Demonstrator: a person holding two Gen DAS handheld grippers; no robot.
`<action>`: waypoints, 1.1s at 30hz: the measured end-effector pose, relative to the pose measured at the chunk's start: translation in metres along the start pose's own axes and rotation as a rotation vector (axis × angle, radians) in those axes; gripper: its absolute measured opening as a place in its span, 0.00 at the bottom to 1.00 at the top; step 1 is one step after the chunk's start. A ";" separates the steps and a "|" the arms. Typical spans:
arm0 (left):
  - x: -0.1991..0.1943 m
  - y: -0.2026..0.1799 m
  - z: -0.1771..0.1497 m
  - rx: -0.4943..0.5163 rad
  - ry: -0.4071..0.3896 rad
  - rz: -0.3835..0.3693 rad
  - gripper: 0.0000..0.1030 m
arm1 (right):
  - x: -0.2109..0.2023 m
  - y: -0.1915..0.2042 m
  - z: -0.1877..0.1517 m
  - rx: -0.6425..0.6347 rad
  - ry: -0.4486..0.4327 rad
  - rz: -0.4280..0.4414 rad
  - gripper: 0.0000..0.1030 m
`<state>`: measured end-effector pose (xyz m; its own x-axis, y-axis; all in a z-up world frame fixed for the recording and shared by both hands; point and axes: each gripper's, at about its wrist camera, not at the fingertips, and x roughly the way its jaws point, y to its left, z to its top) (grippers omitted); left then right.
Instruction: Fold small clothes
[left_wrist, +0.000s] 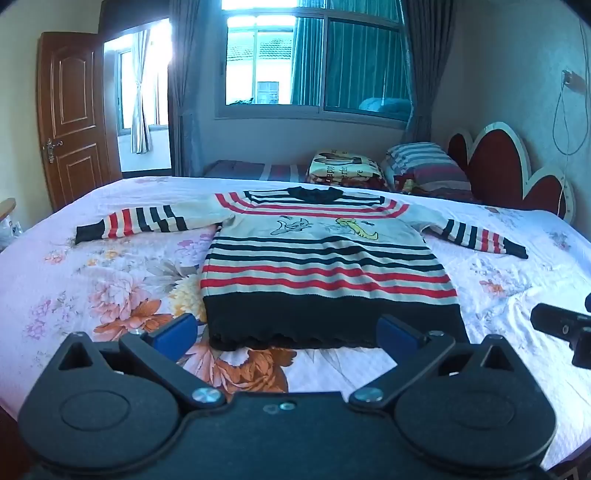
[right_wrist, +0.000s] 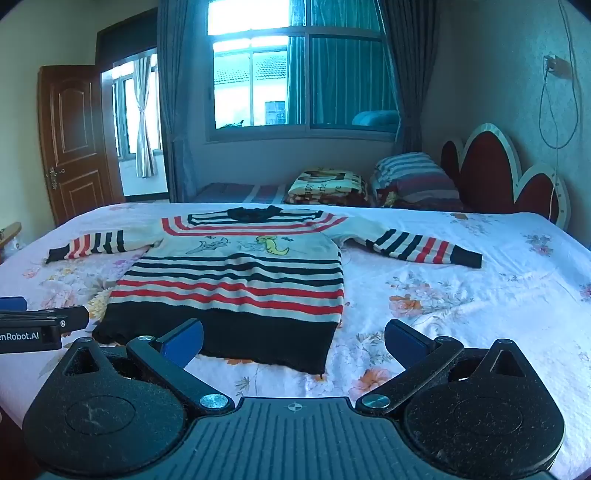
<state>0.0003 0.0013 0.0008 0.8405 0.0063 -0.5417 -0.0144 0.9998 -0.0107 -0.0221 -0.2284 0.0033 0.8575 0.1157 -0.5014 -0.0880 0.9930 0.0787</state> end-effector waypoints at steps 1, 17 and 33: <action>0.000 0.000 0.000 0.001 -0.005 0.004 0.99 | 0.000 0.000 0.000 0.001 0.000 0.001 1.00; 0.000 -0.002 -0.001 0.007 -0.002 0.002 0.99 | -0.001 -0.004 -0.005 0.003 -0.020 0.001 1.00; -0.002 -0.002 0.002 0.016 -0.013 -0.001 0.99 | -0.006 -0.003 0.005 0.013 -0.028 -0.019 1.00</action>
<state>-0.0002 -0.0012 0.0033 0.8474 0.0049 -0.5309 -0.0046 1.0000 0.0019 -0.0240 -0.2324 0.0104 0.8728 0.0961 -0.4786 -0.0653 0.9946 0.0806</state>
